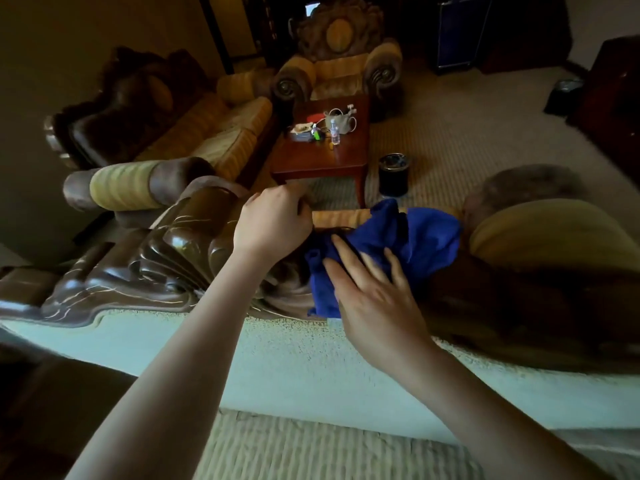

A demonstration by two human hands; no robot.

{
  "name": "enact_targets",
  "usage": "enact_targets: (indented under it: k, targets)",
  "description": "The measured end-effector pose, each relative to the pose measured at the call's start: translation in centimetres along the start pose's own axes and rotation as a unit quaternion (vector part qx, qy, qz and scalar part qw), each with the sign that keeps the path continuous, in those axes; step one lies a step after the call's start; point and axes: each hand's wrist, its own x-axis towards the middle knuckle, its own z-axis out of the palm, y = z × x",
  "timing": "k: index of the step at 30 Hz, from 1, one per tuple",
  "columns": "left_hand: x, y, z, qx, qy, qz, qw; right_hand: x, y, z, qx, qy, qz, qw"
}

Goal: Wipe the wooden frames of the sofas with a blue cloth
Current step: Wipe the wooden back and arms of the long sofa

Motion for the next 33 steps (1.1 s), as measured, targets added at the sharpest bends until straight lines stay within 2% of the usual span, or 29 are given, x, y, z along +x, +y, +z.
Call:
enact_targets:
  k: [2,5,7,8,9,10,12,14,16,18,21,23,26,28,30,31,33]
  targets:
    - [0.0,0.2,-0.2,-0.018,0.009,-0.009,1.000,1.7,0.2,-0.6,0.016,-0.017,0.000,1.000]
    - [0.3,0.3,-0.8,-0.064,-0.005,-0.042,0.997,5.3,2.1,-2.2,0.081,-0.142,-0.028,0.986]
    - [0.5,0.3,-0.9,-0.082,-0.009,-0.060,0.995,6.8,3.6,-3.7,0.265,-0.217,0.005,0.939]
    - [0.6,0.3,-1.0,-0.081,-0.009,-0.063,0.995,6.8,4.0,-4.1,0.384,-0.229,0.041,0.894]
    - [0.6,0.3,-0.9,-0.077,-0.010,-0.063,0.995,6.5,4.1,-4.2,0.480,-0.212,0.076,0.848]
    - [0.6,0.4,-0.9,-0.076,-0.012,-0.062,0.995,5.9,3.9,-4.0,0.539,-0.159,0.095,0.822]
    - [0.6,0.4,-0.9,-0.083,-0.019,-0.060,0.995,4.0,3.2,-3.1,0.578,0.003,0.113,0.808]
    - [0.5,0.3,-0.9,-0.091,-0.024,-0.053,0.994,2.4,2.4,-2.6,0.586,0.098,0.123,0.795]
    - [0.5,0.2,-1.0,-0.097,-0.024,-0.040,0.994,2.0,1.8,-2.5,0.571,0.123,0.109,0.805]
    - [0.4,0.2,-0.9,-0.094,-0.019,-0.025,0.995,2.8,1.3,-2.1,0.506,0.131,0.082,0.848]
    - [0.2,-0.1,-0.8,-0.101,-0.004,-0.006,0.995,5.6,1.6,-0.8,0.338,0.143,0.054,0.929]
    - [0.1,-0.3,-0.9,-0.122,0.007,0.000,0.993,8.0,2.9,-0.3,0.283,0.127,0.070,0.948]
    - [0.0,-0.5,-1.0,-0.165,0.024,0.002,0.986,12.0,4.2,-0.1,0.236,0.037,0.182,0.954]
    - [0.2,-1.0,-1.1,-0.210,0.015,0.004,0.978,13.7,4.5,0.0,0.149,-0.098,0.233,0.956]
    - [1.0,-1.8,-1.4,-0.217,-0.041,0.015,0.975,14.3,4.2,-0.4,0.165,-0.243,0.248,0.923]
    - [1.7,-2.2,-1.7,-0.184,-0.087,0.026,0.979,14.5,3.9,-0.5,0.195,-0.274,0.261,0.905]
    - [3.4,-3.1,-2.1,-0.076,-0.188,0.046,0.978,15.1,2.8,-0.7,0.207,-0.288,0.280,0.892]
